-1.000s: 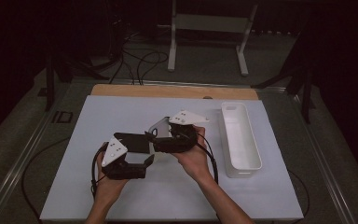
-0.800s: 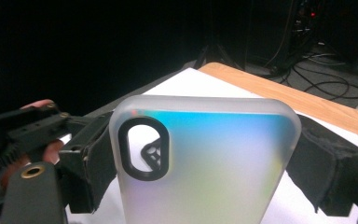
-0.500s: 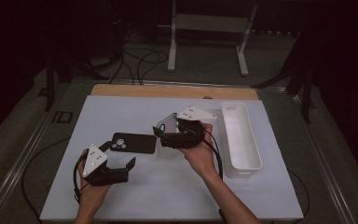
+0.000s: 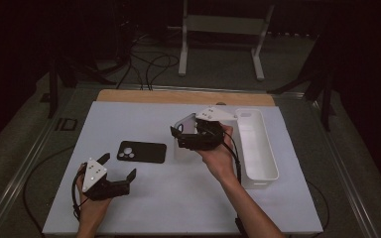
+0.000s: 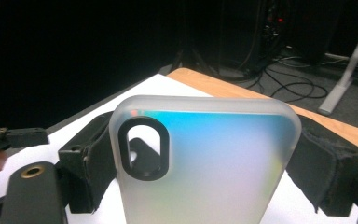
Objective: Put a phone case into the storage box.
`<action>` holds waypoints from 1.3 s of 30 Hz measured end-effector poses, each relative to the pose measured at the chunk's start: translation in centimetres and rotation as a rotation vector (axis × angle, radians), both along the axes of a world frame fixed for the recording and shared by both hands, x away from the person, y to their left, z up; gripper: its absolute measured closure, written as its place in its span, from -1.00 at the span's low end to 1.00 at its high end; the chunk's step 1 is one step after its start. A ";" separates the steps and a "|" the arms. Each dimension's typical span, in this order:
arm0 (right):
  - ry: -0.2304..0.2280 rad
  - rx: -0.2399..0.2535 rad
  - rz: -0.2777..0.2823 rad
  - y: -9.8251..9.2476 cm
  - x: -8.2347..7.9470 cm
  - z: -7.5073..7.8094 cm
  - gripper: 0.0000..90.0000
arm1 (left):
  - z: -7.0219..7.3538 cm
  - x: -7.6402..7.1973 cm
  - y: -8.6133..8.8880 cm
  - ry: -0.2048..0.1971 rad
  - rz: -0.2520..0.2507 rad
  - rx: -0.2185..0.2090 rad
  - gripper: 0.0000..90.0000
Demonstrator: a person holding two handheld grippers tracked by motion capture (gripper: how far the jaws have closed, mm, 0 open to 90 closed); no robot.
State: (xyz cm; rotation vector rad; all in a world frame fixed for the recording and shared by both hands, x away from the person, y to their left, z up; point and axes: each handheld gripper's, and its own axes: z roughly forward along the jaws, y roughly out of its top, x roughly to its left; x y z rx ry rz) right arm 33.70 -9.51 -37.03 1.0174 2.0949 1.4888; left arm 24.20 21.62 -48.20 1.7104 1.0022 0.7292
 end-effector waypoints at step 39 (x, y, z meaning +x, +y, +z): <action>-0.019 -0.105 -0.211 -5.8 4.9 3.1 -0.64 | -0.2 -0.2 0.0 -0.008 0.012 -0.001 -1.00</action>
